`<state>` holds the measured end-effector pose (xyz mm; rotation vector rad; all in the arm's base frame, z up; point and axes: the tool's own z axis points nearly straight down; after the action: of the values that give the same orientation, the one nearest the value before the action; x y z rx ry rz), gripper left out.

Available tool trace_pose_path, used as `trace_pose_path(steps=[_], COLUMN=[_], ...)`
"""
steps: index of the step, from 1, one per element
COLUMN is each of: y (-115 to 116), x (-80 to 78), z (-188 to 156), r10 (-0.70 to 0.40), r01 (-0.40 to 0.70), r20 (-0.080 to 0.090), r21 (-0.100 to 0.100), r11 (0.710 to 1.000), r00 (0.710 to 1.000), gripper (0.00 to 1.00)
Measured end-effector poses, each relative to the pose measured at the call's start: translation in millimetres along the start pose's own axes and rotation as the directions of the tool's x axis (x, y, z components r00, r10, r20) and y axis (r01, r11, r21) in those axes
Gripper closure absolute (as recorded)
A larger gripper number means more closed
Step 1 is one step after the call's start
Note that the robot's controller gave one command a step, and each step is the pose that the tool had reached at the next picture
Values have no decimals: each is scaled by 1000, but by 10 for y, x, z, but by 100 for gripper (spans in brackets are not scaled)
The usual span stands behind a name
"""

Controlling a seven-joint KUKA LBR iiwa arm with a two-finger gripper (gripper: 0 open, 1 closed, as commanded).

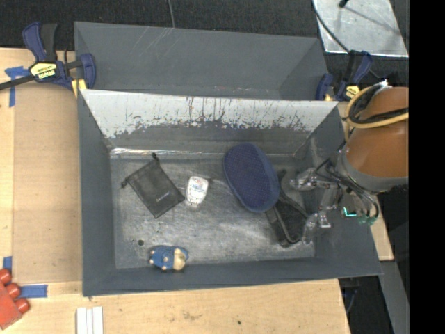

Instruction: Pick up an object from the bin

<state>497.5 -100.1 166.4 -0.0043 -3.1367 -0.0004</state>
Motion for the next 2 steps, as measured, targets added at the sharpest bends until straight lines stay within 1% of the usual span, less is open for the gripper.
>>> trace_pose_path(steps=[1, 2], y=[259, 805], x=[-596, -684], z=[690, 696], r10=[82, 94], r01=[-82, -94], r20=[20, 12], r21=[-1, -1], r11=[997, 996], r00=[996, 996], gripper=[0, 0])
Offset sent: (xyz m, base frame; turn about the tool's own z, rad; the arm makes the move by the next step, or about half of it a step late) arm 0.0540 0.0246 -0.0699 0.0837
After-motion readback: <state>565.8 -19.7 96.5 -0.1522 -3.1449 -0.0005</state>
